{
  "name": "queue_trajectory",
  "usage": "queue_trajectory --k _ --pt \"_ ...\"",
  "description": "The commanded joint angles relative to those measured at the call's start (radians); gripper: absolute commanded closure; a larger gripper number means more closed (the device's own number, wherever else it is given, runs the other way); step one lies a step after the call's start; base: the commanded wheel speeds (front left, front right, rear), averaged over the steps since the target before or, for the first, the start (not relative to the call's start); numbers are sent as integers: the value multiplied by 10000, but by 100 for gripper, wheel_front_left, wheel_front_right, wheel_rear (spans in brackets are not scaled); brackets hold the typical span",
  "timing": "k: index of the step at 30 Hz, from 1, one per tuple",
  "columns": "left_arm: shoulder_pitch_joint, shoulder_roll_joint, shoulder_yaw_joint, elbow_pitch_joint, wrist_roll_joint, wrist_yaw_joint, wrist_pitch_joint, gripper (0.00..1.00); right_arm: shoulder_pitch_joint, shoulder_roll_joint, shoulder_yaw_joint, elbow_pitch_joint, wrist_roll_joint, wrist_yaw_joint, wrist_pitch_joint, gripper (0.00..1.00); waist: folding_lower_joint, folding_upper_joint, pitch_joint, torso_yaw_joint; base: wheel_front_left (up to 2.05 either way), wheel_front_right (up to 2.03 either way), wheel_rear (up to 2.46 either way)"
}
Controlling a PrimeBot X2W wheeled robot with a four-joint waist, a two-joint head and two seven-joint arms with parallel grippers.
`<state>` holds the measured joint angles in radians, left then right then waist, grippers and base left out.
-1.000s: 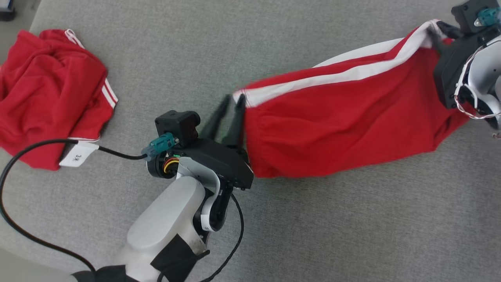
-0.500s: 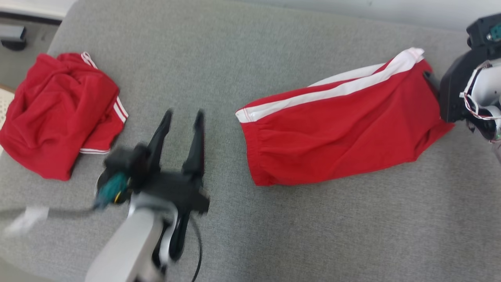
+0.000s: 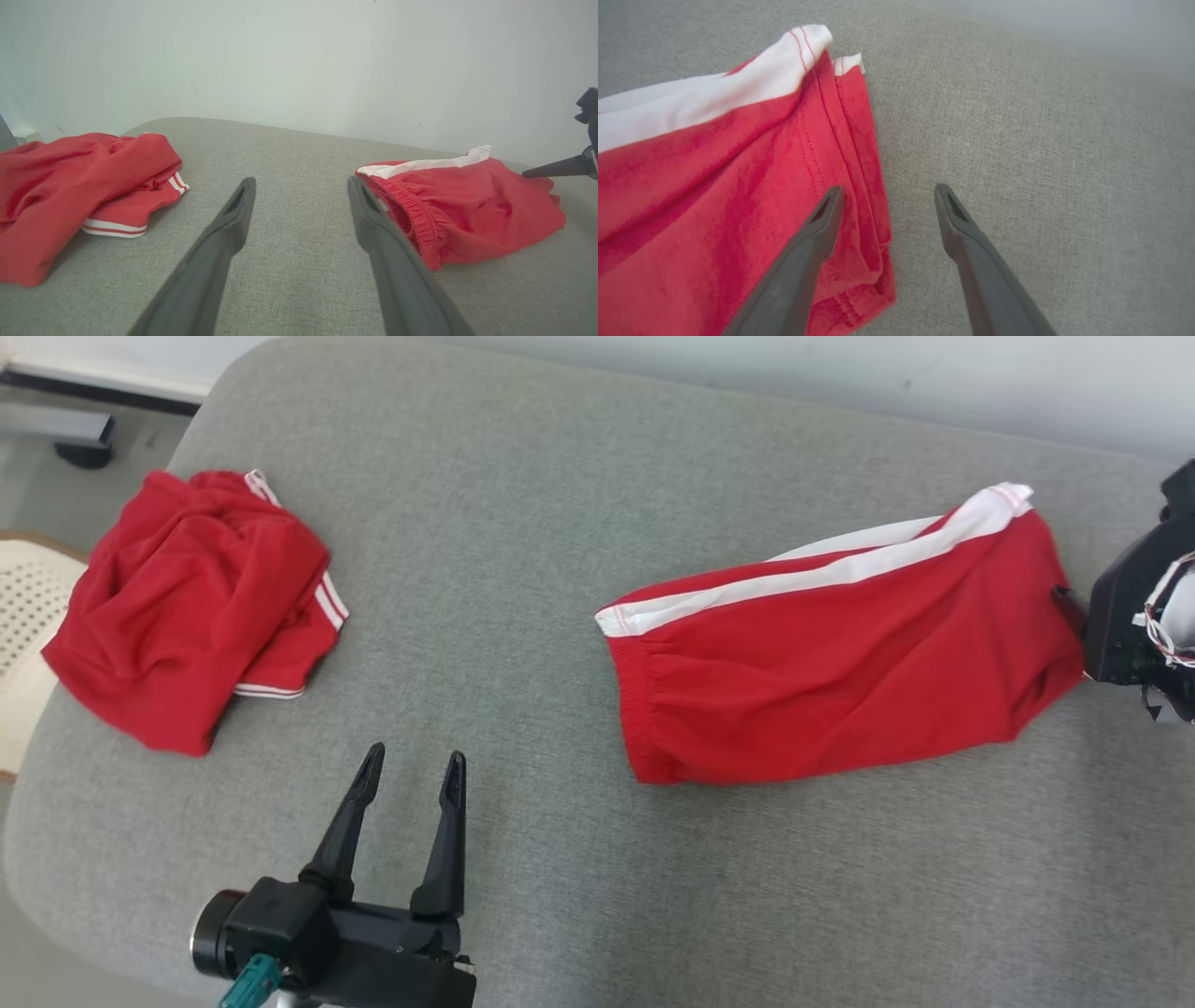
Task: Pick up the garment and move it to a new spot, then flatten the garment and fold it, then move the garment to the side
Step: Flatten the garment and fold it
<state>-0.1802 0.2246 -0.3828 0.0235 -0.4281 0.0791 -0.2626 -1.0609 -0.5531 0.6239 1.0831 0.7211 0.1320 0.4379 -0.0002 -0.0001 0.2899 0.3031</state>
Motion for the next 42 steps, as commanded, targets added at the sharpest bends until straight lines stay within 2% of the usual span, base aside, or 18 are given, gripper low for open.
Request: queue_trajectory --k 1,5,12,14,15,16,17,25,35,42 --pt "171 -59 71 -6 79 -66 -36 0 109 77 -76 91 -61 -20 -90 0 2 1 217 236 0 0 0" --pt "279 -314 263 158 171 -311 -36 0 106 273 -190 561 -235 -20 -17 0 2 1 347 359 0 0 0" --pt "147 -752 509 508 432 -799 -37 0 338 1024 -219 1503 -340 9 1003 0 2 1 311 354 0 0 0" --pt "131 -839 535 626 502 -904 -37 0 376 1138 -199 1565 -381 16 1088 19 2 1 285 328 0 0 0" --pt "122 -879 557 676 489 -971 -37 0 403 1157 -145 1561 -443 15 1084 72 2 1 272 314 0 0 0" --pt "131 -899 549 774 471 -1038 -37 0 453 1150 -90 1548 -501 15 1099 97 2 1 259 300 0 0 0" --pt "120 -918 556 836 495 -1076 -37 0 520 1117 -70 1526 -507 15 1072 100 2 1 236 287 0 0 0" --pt "117 -1066 554 1306 532 -1287 -37 0 889 609 -515 1820 -485 -31 54 100 2 1 -131 247 0 0 0" --pt "623 -902 853 1459 388 -1230 -37 0 1376 561 -1492 2098 -886 -30 -1689 100 2 1 -837 -178 0 0 0" --pt "831 -842 817 1390 358 -1124 42 0 1968 75 -2347 2098 -1320 -27 -2032 100 2 1 -1215 -326 0 0 0"
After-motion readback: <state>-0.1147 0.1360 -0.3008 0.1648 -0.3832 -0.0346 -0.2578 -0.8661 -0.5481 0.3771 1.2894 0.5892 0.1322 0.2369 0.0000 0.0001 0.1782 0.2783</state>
